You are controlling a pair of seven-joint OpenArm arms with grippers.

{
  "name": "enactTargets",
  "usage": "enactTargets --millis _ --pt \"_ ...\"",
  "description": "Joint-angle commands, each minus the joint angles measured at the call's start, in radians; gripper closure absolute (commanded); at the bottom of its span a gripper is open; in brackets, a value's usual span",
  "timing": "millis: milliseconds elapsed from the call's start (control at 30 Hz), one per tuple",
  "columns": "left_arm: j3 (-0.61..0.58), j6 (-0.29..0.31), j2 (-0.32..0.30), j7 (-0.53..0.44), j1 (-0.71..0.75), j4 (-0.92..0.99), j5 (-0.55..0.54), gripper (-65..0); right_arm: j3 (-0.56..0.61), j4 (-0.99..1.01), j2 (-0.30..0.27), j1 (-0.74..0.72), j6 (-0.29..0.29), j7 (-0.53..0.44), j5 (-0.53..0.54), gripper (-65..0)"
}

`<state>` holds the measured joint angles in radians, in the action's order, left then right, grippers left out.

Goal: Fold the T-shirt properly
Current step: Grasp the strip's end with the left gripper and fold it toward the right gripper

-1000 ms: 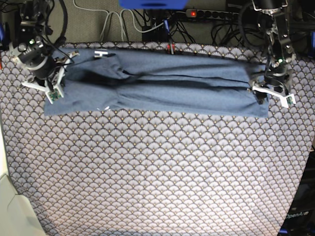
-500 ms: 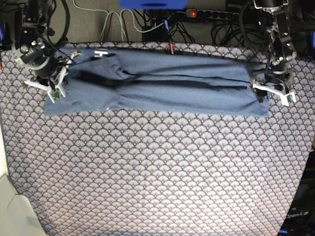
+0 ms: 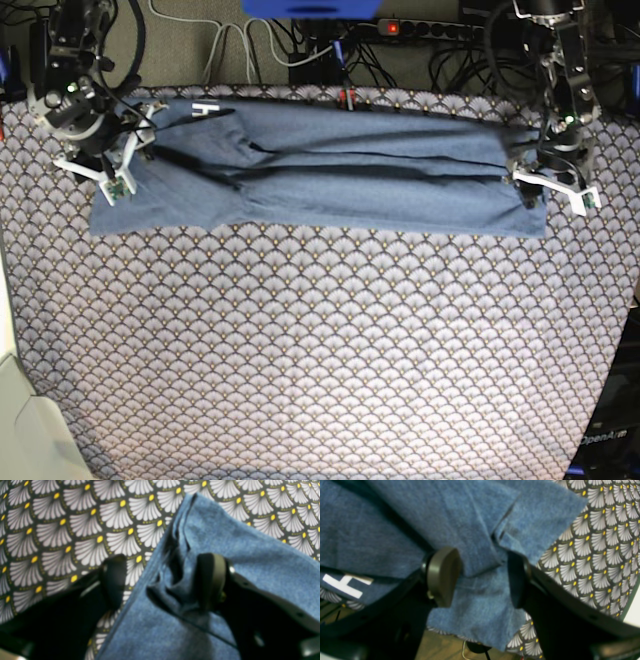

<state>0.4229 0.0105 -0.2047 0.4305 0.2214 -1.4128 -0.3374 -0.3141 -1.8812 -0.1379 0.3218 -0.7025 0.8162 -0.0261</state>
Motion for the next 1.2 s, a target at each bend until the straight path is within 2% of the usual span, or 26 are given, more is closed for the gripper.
enactTargets --millis 0,33,167,233,433,600,700,833,967,1167 --pt "0.003 -0.004 -0.011 0.0 0.0 -0.012 0.002 -36.6 -0.007 -0.016 -0.01 -0.006 0.004 -0.014 -0.001 -34.8" --pt "0.003 -0.004 -0.011 0.0 0.005 -0.012 0.002 -32.1 -0.007 -0.016 -0.01 -0.006 0.004 -0.014 -0.001 -34.8" --pt "0.003 -0.004 -0.011 0.0 0.006 -0.006 0.002 -6.8 -0.009 -0.016 -0.01 -0.008 0.004 -0.014 -0.001 -34.8" --pt "0.003 -0.004 -0.011 0.0 0.003 0.013 0.002 0.0 -0.009 -0.016 -0.012 -0.008 0.004 -0.014 -0.001 -34.8" --pt "0.003 -0.004 -0.008 -0.005 0.014 0.0 0.001 -0.3 -0.009 -0.016 -0.015 -0.008 0.004 -0.014 -0.001 -34.8" --pt "-0.014 -0.004 0.057 0.0 0.066 -0.225 0.001 -0.3 -0.009 -0.016 -0.015 -0.008 0.004 -0.014 -0.001 -34.8" --pt "-0.103 -0.004 0.081 0.008 0.098 -0.369 0.002 -0.3 -0.009 -0.016 -0.013 -0.023 0.004 -0.013 -0.001 -34.8" --pt "-0.252 -0.008 0.083 0.104 0.125 -0.515 0.002 -0.3 -0.009 -0.016 -0.015 -0.028 0.004 -0.008 -0.001 -34.8" --pt "-0.394 -0.013 0.123 0.159 0.125 -0.547 0.004 -0.3 -0.009 -0.016 -0.016 -0.029 0.004 -0.008 -0.001 -34.8" --pt "-0.557 -0.014 0.189 0.163 0.092 -0.524 0.011 -0.3 -0.009 -0.014 -0.016 -0.029 0.004 -0.008 -0.001 -34.8"
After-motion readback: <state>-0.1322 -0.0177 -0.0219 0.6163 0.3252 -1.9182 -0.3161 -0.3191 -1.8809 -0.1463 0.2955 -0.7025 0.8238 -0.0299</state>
